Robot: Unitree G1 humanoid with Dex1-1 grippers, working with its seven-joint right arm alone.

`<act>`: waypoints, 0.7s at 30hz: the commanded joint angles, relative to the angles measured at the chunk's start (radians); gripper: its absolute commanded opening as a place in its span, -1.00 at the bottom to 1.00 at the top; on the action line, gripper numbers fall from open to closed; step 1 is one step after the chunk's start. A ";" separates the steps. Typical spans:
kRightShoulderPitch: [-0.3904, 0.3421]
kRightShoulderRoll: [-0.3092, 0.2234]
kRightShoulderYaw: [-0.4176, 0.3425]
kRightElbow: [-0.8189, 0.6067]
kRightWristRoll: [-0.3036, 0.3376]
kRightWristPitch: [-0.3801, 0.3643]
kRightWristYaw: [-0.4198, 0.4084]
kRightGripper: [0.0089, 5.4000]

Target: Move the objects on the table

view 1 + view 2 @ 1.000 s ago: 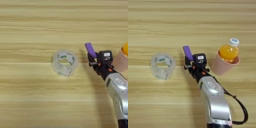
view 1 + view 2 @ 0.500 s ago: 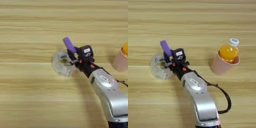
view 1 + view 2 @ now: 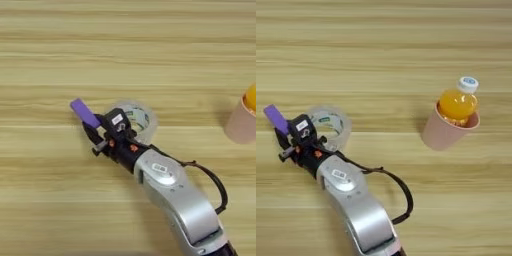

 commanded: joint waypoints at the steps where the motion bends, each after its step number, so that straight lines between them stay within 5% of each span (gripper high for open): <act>1: -0.031 0.030 0.028 0.043 -0.013 -0.055 -0.005 -0.48; 21: -0.048 0.053 -0.022 0.277 -0.083 -0.097 -0.058 -0.48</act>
